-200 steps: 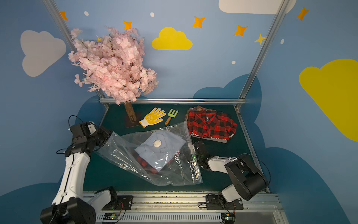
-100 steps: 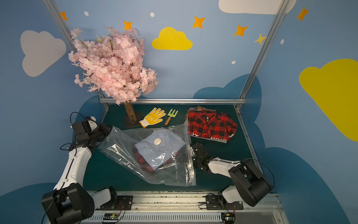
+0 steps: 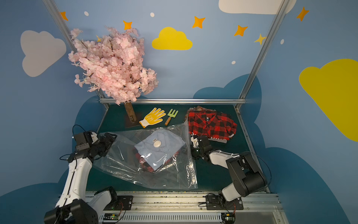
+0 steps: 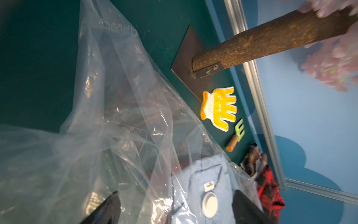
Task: Take the shirt out of the vacuum bag
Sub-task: Adjust the vacuum bag at the center of the board, then take out the shirt from the vacuum bag.
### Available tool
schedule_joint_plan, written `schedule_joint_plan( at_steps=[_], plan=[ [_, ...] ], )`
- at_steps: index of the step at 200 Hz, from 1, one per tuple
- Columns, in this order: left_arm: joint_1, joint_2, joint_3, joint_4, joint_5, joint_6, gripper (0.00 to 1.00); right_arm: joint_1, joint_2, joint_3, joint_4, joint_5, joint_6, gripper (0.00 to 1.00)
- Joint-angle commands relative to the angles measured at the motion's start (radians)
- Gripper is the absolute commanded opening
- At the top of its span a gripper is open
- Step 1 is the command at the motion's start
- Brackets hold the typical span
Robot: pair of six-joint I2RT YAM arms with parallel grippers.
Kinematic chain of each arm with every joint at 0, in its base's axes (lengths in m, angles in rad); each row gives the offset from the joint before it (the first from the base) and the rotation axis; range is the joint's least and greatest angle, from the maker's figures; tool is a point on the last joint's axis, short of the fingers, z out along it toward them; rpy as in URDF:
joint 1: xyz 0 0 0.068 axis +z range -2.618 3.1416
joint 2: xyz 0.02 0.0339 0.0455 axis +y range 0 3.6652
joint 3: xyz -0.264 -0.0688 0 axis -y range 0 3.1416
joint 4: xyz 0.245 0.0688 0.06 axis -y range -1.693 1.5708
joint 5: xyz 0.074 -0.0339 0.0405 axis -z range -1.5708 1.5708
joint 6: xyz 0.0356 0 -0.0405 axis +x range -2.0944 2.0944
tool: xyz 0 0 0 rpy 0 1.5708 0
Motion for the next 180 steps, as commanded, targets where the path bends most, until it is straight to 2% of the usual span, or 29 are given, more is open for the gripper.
schedule_joint_plan(
  at_steps=[1, 36, 66, 88, 105, 157, 180],
  plan=[
    [-0.001, -0.092, 0.074, -0.088, 0.048, -0.065, 1.0, -0.009, 0.035, 0.025, 0.036, -0.044, -0.02, 0.62],
    [-0.04, -0.145, 0.101, -0.126, 0.131, -0.127, 1.0, -0.02, 0.101, 0.04, 0.121, -0.07, 0.014, 0.62],
    [-0.122, -0.133, 0.059, -0.127, 0.136, -0.128, 1.0, -0.018, 0.14, 0.047, 0.19, -0.074, 0.048, 0.62],
    [-0.203, -0.098, -0.002, -0.121, 0.089, -0.131, 1.0, -0.018, 0.147, 0.044, 0.246, -0.077, 0.064, 0.62],
    [-0.234, -0.06, -0.044, -0.105, 0.054, -0.133, 1.0, -0.018, 0.146, 0.062, 0.234, -0.074, 0.059, 0.62],
    [-0.235, 0.072, -0.102, -0.081, -0.088, -0.126, 1.0, -0.017, 0.192, 0.126, 0.191, -0.058, 0.045, 0.61],
    [-0.226, 0.127, -0.114, -0.053, -0.168, -0.134, 1.0, -0.017, 0.212, 0.129, 0.21, -0.052, 0.058, 0.56]
  ],
)
